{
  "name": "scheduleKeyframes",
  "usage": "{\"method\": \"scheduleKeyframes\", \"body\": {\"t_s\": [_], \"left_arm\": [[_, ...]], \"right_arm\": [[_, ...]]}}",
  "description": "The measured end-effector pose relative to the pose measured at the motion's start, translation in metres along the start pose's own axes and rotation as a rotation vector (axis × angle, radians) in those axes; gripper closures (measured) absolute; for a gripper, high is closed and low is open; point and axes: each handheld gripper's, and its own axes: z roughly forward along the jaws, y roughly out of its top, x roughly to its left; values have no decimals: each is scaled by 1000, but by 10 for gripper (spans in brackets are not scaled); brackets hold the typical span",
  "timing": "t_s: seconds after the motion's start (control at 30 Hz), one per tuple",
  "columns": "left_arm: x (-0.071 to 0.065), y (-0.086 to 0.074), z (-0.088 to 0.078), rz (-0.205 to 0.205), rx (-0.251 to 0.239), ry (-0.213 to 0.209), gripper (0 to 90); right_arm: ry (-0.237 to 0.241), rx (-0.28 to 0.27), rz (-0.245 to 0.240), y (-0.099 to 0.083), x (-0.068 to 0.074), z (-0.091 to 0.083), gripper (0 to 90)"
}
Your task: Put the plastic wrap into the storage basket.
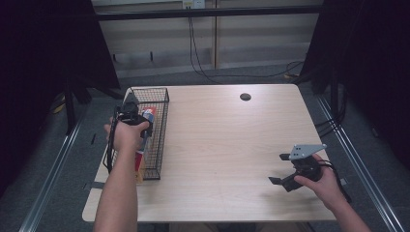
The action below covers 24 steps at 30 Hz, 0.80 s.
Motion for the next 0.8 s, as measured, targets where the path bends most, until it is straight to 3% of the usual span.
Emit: {"method": "scheduleKeyframes", "body": {"t_s": [0.23,0.27,0.33,0.4,0.43,0.8], "left_arm": [[-3,-1,-18,-9,-21,-17,340],[-2,-1,-22,6,-25,-16,335],[-2,-2,-26,-13,-33,-50,313],[-4,-2,-30,3,-23,-48,318],[-6,-3,-32,-9,-30,-60,317],[-27,-7,-53,55,-79,-105,269]], "right_arm": [[1,-1,-10,1,1,1,43],[-3,2,-6,1,1,0,43],[-5,-4,-6,1,1,-1,43],[-3,-6,1,1,0,-2,43],[-7,-6,2,1,0,-2,43],[-13,-11,1,1,0,-4,44]]}}
